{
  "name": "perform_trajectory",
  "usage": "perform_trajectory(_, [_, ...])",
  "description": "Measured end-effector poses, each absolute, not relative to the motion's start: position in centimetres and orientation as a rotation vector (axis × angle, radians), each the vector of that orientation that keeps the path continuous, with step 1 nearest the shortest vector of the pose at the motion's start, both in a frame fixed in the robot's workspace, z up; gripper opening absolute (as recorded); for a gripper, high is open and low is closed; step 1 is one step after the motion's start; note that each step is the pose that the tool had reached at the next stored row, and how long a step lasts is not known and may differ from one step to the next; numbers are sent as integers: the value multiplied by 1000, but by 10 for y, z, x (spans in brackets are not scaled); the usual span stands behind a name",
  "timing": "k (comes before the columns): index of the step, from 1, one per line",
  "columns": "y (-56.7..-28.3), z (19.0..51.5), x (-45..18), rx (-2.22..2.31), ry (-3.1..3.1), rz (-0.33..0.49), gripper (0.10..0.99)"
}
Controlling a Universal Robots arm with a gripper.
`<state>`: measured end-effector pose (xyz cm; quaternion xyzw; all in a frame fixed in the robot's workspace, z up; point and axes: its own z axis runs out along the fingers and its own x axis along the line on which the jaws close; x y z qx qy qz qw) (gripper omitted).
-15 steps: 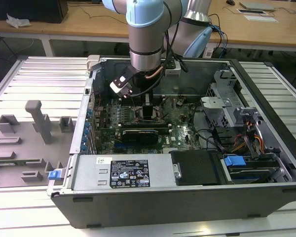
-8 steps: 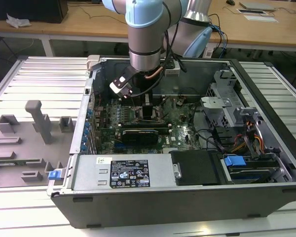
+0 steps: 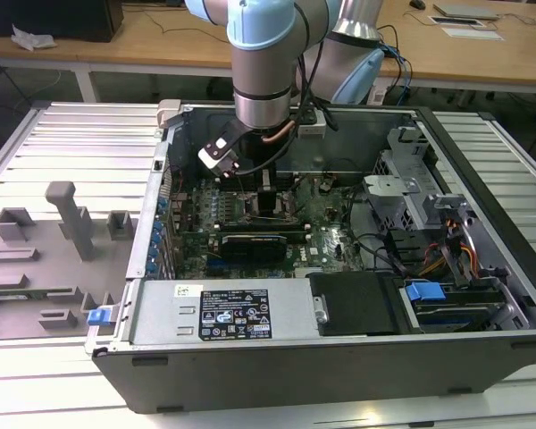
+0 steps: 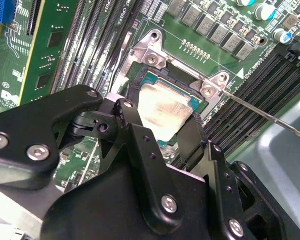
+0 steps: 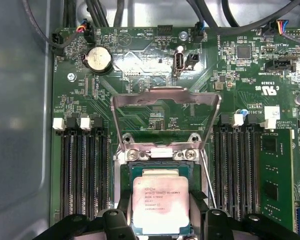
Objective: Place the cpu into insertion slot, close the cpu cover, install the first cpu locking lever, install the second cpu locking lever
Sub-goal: 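Place the cpu into insertion slot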
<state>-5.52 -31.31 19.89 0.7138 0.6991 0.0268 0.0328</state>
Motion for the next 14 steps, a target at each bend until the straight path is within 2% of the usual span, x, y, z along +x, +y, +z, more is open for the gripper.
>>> perform_trajectory(14, [-313,199,-54,2200,2144,78,541])
